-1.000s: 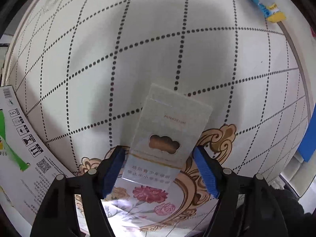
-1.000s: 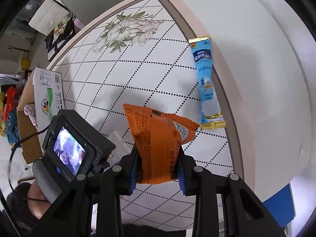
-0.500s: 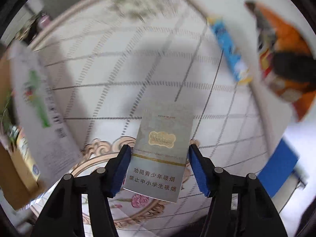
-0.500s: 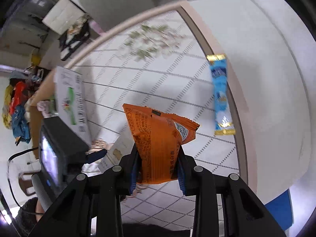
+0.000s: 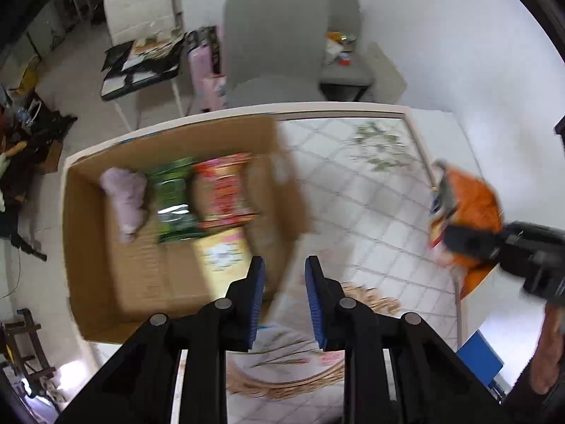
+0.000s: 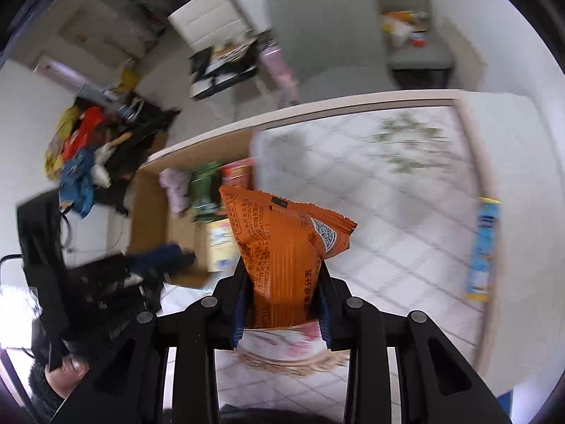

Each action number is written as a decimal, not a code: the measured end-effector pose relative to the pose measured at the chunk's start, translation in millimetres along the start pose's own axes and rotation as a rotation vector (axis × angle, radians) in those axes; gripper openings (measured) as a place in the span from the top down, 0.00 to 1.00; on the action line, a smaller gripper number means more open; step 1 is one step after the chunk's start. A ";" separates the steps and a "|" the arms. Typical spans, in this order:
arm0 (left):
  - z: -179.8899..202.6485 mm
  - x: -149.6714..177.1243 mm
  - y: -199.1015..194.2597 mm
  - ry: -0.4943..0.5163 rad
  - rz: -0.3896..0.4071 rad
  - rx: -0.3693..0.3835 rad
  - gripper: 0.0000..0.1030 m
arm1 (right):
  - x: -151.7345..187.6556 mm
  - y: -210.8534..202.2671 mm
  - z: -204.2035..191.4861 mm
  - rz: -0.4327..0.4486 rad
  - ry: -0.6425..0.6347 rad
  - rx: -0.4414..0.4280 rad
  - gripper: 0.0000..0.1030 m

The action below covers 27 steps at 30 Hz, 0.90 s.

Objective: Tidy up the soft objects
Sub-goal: 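Lower the orange bag into the box and open the right tool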

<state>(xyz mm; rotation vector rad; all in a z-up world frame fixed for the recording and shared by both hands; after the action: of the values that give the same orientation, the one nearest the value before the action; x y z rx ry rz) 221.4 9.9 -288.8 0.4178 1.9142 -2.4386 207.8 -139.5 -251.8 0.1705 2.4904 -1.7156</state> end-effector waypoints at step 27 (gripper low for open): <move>-212.3 48.4 80.5 -0.330 -0.189 -0.082 0.81 | 8.7 253.3 -163.5 -0.306 -0.069 0.107 0.66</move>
<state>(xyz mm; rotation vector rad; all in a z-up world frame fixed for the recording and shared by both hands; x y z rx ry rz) 231.1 200.0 -421.7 -0.1671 1.9726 -2.3369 234.0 103.3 -428.9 -0.2710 2.4784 -1.9284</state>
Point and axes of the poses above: each gripper's, at about its wrist camera, not at the fingertips, and y roughly the way its jaws point, z to its right, x to its underside, the point moved 8 cm from there along y, roughly the way its jaws point, and after that the axes turned 2 degrees about x, right-handed, at the moved point
